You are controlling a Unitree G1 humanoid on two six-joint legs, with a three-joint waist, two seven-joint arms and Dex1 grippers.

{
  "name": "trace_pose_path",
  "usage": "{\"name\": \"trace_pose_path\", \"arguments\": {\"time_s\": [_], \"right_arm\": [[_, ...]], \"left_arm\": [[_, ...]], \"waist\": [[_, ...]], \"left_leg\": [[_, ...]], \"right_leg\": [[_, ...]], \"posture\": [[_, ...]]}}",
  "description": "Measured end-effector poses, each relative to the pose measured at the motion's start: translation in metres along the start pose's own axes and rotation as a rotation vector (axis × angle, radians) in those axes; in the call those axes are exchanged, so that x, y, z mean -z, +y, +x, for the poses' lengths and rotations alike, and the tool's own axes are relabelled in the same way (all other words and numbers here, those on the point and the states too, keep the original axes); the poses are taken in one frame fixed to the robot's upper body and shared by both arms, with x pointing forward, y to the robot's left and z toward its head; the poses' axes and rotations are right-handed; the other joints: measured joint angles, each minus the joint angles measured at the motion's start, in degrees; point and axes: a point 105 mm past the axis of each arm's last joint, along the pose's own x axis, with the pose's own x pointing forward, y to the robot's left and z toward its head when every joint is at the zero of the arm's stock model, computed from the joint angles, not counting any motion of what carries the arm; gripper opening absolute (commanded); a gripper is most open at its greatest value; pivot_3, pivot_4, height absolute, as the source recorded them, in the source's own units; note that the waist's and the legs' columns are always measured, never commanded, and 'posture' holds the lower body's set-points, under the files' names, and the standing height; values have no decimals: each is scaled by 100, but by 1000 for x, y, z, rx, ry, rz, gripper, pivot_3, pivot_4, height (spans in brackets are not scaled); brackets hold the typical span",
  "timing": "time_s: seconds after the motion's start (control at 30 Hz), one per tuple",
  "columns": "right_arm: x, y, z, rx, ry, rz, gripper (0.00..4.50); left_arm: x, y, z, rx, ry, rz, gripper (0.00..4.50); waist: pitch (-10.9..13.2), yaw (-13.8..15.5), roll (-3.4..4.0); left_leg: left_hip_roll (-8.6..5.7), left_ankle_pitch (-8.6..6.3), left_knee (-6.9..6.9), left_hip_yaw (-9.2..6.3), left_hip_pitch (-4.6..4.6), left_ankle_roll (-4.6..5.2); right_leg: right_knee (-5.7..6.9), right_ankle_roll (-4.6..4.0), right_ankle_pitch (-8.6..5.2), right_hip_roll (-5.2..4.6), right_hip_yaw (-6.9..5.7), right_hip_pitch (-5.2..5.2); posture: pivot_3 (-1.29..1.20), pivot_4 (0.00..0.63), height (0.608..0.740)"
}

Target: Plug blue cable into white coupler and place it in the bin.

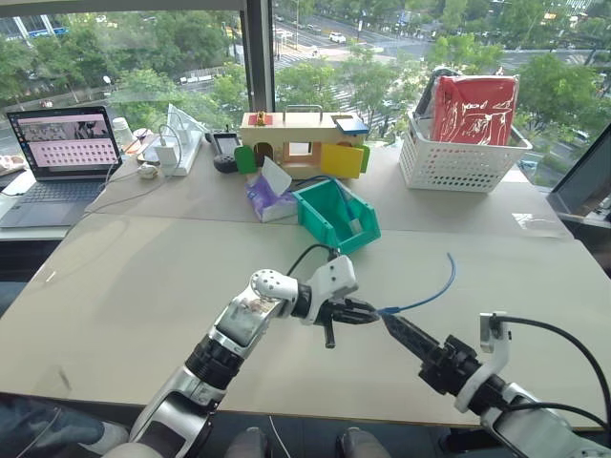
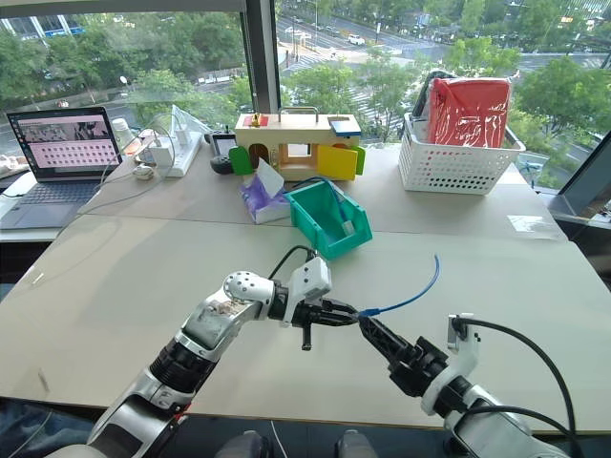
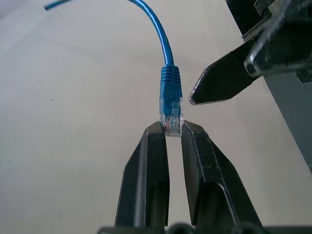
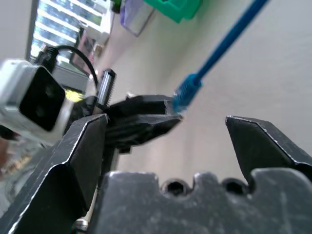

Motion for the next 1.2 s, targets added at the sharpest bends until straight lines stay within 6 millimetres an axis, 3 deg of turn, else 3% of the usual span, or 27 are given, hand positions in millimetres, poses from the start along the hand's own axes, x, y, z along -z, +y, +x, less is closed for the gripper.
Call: {"name": "trace_pose_path", "arguments": {"time_s": [0.27,0.8,0.9,1.2], "right_arm": [[9,3,11,53,6,87,4500],[-2,-2,18,76,-85,-10,4500],[-3,0,19,66,-95,-15,3790],[-7,-7,18,94,-112,-19,690]], "left_arm": [[1,2,-2,-22,8,-10,215],[-2,0,-3,-8,-9,-18,215],[-1,0,-3,-8,-8,-19,188],[-5,1,-4,-17,-21,-13,188]], "waist": [[0,8,0],[0,17,0],[0,20,0],[0,21,0]], "left_leg": [[0,0,0,-1,-2,0],[0,0,0,0,-2,0],[-1,0,0,0,-3,0],[0,0,0,0,-3,0]], "right_leg": [[-5,-7,4,1,1,2],[-5,-7,3,1,2,1],[-5,-8,3,1,2,1],[-6,-8,4,1,2,1]], "posture": [[0,150,737],[0,150,737],[0,150,737],[0,150,737]]}}
